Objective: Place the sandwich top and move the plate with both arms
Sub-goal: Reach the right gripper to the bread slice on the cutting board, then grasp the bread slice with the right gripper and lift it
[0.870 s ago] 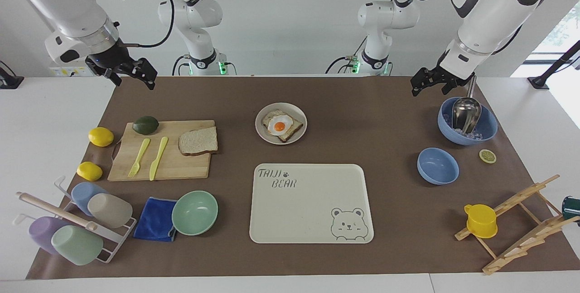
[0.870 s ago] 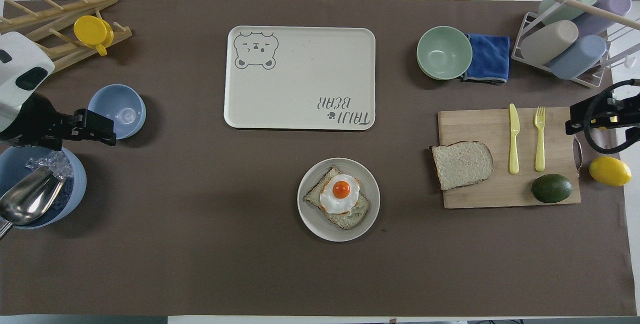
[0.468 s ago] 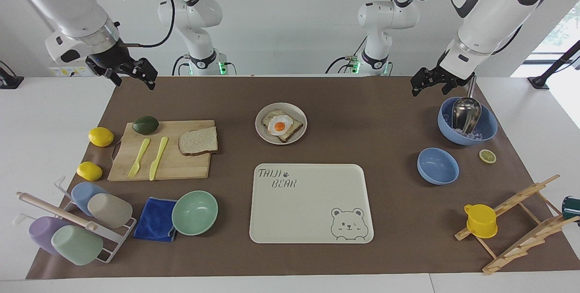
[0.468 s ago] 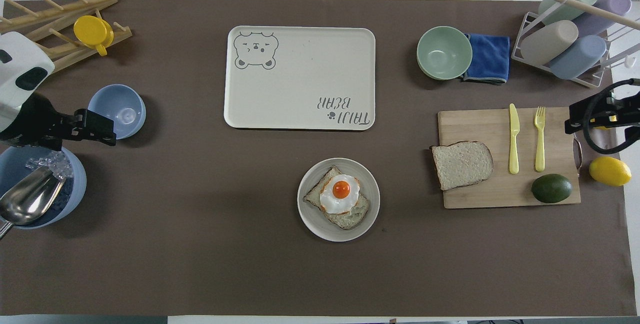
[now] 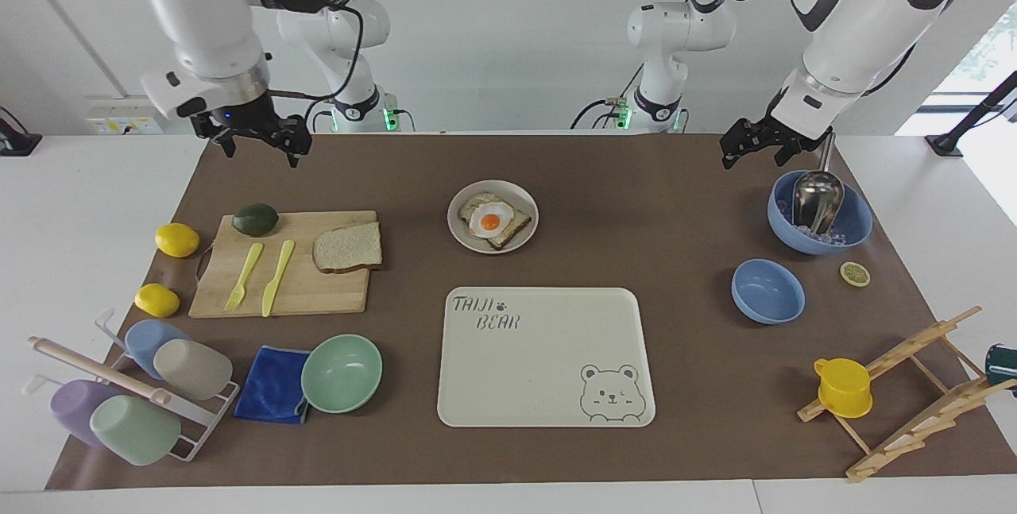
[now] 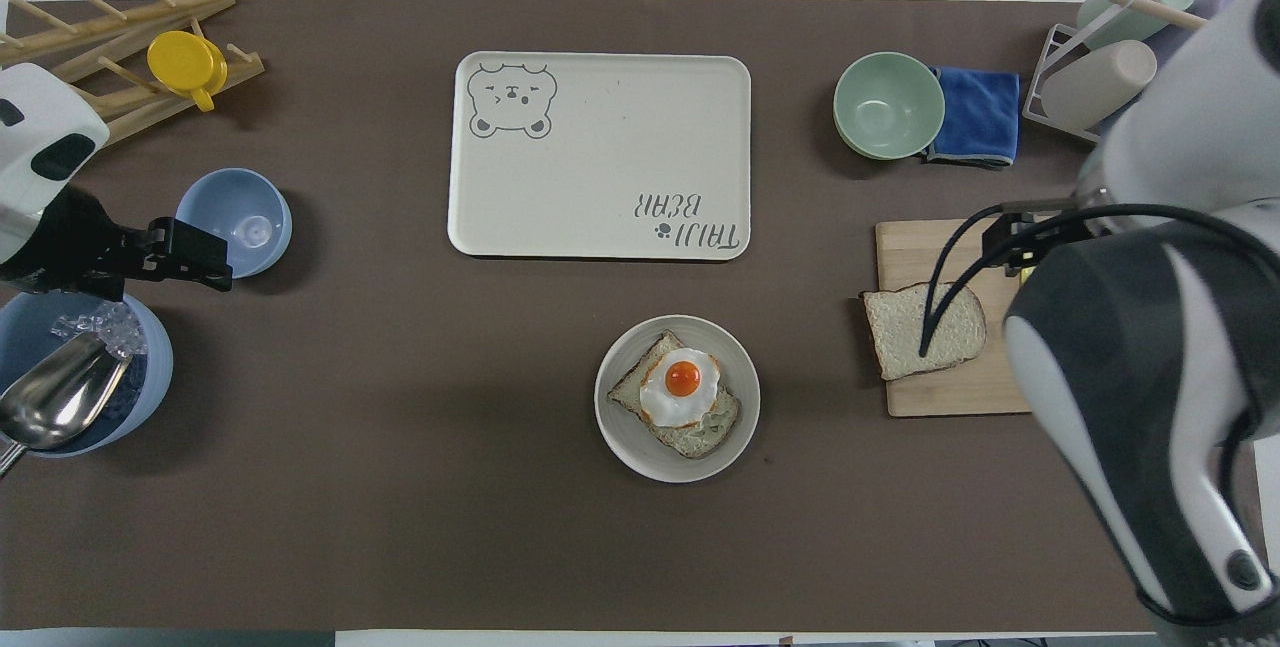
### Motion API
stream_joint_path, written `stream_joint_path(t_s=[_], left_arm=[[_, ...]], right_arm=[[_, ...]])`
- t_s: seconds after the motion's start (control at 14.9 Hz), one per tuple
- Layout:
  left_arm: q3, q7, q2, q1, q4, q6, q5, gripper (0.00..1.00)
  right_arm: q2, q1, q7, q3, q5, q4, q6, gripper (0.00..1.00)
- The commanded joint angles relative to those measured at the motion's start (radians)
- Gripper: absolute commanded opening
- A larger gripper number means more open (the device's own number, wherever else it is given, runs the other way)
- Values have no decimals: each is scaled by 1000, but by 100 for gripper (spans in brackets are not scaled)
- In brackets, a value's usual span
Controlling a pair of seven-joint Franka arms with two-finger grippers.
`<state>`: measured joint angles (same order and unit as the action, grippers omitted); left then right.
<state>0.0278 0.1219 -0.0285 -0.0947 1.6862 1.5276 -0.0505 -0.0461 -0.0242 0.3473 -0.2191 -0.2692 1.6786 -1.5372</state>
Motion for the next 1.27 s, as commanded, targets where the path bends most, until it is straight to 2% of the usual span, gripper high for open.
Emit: stream_joint_path(t_s=[0.0,0.13,0.27,0.4,0.6,1.2], left_arm=[[6,-7,-19,10,15,-3,17,100],[6,-7,-21,10,15,-3,17,100],[6,-7,-21,10,15,-1,17,100],[6,-7,-21,10,15,-1,17,100],[6,-7,-21,10,15,-3,17,100],[6,-7,-21,10,15,-1,17,100]], right_arm=[[-38,15,203,-100,-63,150,-134,100],[-58,13,320,-183,-140,237,-217,100],[-57,13,355,-206,-206,331,-311,100],[-67,10,387,-224,-232,358,-337,100],[-107,7,462,-244,-405,453,-382,100],[-110,7,426,-255,-426,464,-385,100]])
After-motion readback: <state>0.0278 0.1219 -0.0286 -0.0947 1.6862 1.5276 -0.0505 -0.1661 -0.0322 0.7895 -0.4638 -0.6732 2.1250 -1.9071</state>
